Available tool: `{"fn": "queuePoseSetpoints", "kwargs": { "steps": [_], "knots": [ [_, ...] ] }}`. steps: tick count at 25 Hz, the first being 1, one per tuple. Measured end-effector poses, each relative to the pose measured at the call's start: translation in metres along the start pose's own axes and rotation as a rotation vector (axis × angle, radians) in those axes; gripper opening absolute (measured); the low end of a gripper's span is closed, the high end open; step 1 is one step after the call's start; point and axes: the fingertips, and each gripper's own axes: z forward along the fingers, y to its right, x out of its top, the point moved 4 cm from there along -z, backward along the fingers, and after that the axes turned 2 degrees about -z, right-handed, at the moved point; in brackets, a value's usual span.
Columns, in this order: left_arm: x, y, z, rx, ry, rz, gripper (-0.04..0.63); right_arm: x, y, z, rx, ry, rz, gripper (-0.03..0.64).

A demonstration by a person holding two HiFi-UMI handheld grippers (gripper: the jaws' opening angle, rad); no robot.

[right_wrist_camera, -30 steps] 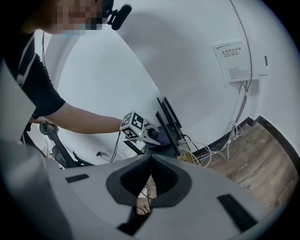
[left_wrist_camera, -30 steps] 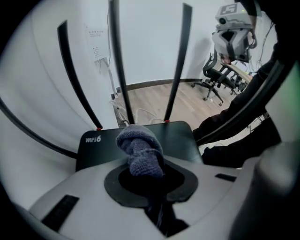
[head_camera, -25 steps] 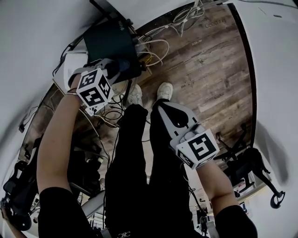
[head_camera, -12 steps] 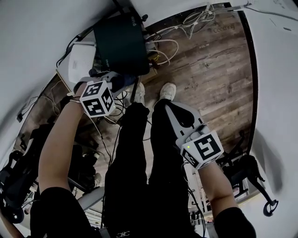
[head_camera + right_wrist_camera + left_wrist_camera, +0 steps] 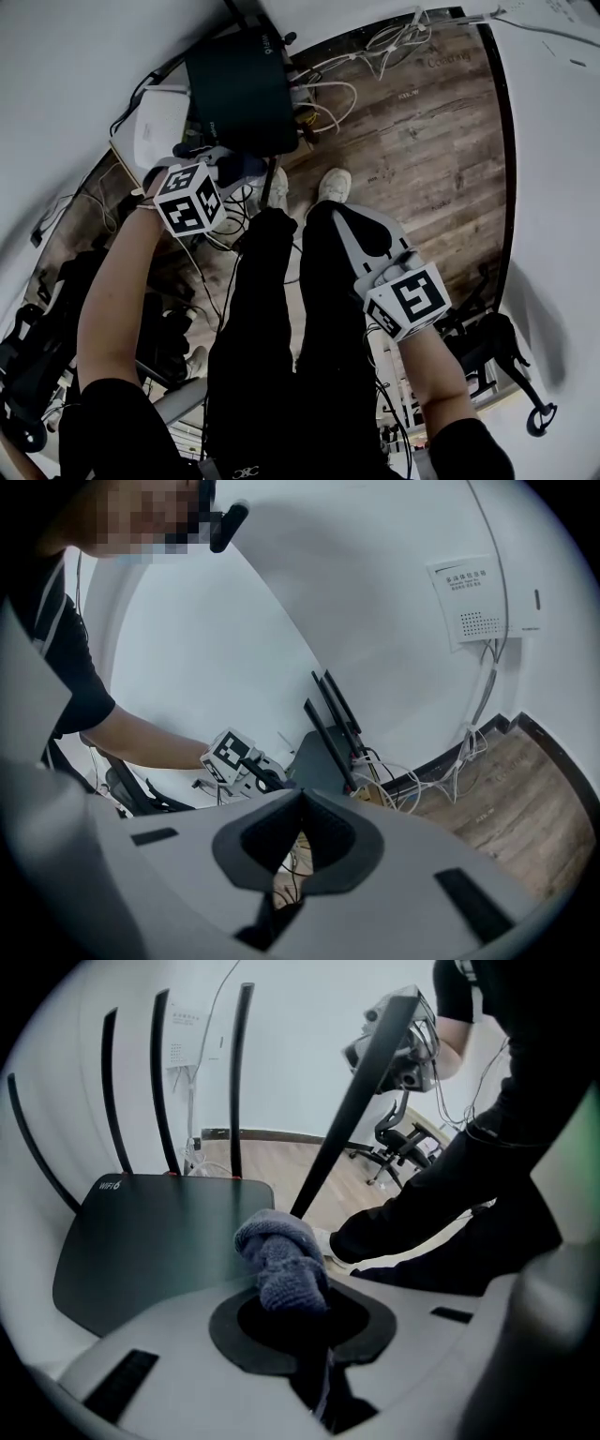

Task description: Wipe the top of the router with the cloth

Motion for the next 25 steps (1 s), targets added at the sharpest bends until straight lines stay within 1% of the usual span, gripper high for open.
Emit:
{"fn": "queuePoseSetpoints", "kwargs": {
  "steps": [2,7,9,12,15,17,19,21,25],
  "knots": [
    [0.001,-0.009,-0.004,0.009,0.000,-0.014,0.051,-0.001,0.001,0.001,-0.002,0.001,0.007,0.000],
    [0.001,-0.053,-0.018,0.133,-0.008,-0.084,0.054,0.000,0.004,0.003,-0.005,0.006,0.024,0.000],
    [0.002,-0.069,-0.022,0.166,-0.021,-0.114,0.054,0.001,0.005,0.004,-0.003,0.009,0.032,0.000],
    [0.004,-0.095,-0.029,0.224,-0.026,-0.182,0.055,0.003,0.005,0.005,-0.001,0.013,0.038,0.000],
    [0.004,-0.122,-0.037,0.323,-0.020,-0.256,0.055,0.004,0.004,0.005,0.001,0.013,0.039,-0.002],
    [0.002,-0.140,-0.045,0.400,-0.020,-0.318,0.055,0.004,0.005,0.005,-0.004,0.013,0.038,0.000],
    [-0.001,-0.159,-0.052,0.479,-0.011,-0.418,0.057,0.005,0.009,0.003,-0.015,0.016,0.043,0.000],
    [-0.004,-0.175,-0.057,0.535,0.007,-0.525,0.057,0.006,0.013,0.002,-0.026,0.020,0.049,-0.001],
    [-0.006,-0.199,-0.065,0.637,0.060,-0.692,0.057,0.004,0.016,0.001,-0.031,0.017,0.043,0.000]
  ]
}}
